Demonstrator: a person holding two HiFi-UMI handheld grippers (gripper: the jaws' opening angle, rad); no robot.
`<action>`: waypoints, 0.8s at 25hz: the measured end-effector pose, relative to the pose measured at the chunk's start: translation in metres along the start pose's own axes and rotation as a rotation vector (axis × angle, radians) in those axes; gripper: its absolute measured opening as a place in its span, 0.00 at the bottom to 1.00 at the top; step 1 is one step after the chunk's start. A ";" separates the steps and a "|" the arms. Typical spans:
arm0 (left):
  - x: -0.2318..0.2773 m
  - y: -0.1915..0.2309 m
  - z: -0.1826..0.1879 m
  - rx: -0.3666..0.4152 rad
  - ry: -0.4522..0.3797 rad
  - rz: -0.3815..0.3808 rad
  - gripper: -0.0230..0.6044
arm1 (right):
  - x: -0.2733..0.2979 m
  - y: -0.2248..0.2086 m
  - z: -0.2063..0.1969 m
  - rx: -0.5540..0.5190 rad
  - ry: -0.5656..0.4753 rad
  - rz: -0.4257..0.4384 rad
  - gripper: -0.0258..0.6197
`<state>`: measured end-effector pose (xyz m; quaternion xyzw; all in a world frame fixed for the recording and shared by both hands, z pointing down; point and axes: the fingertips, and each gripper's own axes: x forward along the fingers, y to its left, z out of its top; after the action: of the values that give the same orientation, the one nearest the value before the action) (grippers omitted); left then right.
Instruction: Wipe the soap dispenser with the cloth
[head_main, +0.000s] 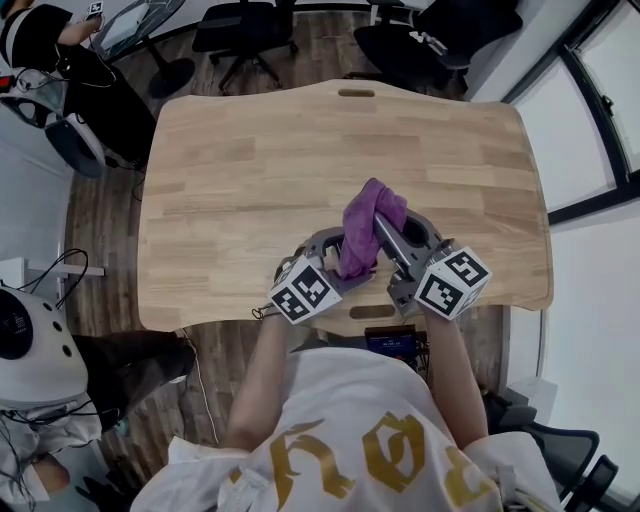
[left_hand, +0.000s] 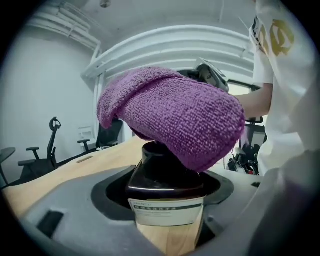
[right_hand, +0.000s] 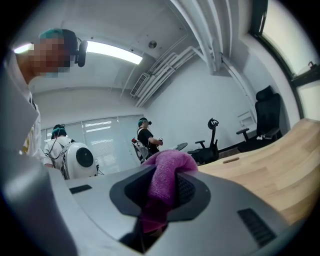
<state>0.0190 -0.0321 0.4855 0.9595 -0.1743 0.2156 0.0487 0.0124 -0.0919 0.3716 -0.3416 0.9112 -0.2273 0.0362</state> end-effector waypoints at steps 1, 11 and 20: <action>-0.001 0.000 0.001 -0.009 -0.006 -0.003 0.61 | 0.000 -0.002 -0.001 0.015 -0.009 -0.004 0.14; -0.014 0.006 0.019 -0.095 -0.121 0.021 0.61 | -0.011 -0.005 -0.036 0.103 0.077 -0.011 0.14; -0.026 0.013 0.022 -0.189 -0.180 0.090 0.61 | -0.024 0.012 -0.045 0.155 0.070 0.062 0.14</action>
<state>0.0014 -0.0399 0.4551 0.9574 -0.2403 0.1133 0.1132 0.0135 -0.0512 0.4040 -0.3011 0.9018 -0.3076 0.0379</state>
